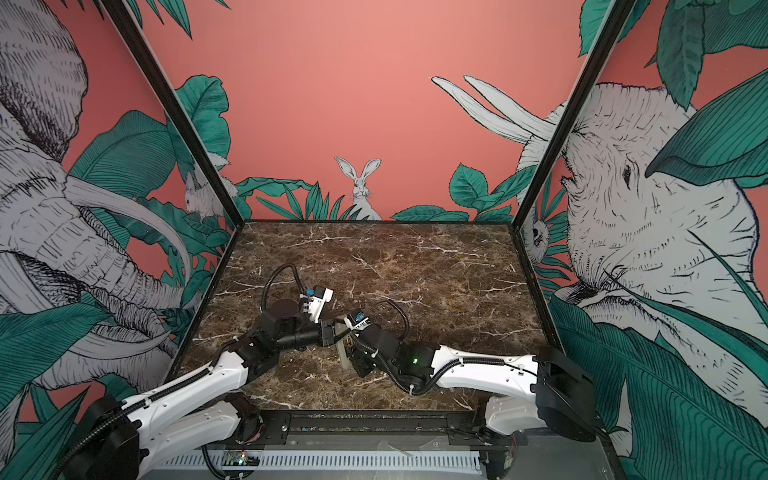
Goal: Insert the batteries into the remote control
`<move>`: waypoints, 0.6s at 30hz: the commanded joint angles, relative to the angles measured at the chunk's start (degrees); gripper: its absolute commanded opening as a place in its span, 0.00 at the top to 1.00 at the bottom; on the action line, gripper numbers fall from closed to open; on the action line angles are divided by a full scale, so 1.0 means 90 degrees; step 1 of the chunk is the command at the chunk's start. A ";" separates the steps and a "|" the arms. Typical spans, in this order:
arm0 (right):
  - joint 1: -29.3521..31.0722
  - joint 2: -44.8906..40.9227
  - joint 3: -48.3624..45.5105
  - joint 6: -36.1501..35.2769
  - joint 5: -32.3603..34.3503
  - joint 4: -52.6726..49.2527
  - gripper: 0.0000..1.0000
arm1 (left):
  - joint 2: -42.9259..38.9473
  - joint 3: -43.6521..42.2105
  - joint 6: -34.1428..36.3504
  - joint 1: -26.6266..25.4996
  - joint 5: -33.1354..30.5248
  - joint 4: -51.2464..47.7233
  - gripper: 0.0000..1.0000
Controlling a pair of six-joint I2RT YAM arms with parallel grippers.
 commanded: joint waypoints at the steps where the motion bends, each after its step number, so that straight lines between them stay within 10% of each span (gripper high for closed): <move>1: -0.0058 0.0114 -0.0046 0.0020 0.0226 -0.0180 0.67 | -0.0123 -0.0036 -0.0113 -0.0028 0.0247 0.0346 1.00; 11: -0.0063 0.0166 -0.0050 0.0019 0.0209 -0.0149 0.78 | -0.0137 -0.0053 -0.0123 -0.0032 0.0252 0.0384 1.00; 18: -0.0044 0.0037 0.0045 -0.0143 -0.0076 0.0010 0.54 | -0.0124 -0.0094 -0.0082 -0.0028 0.0204 0.0334 1.00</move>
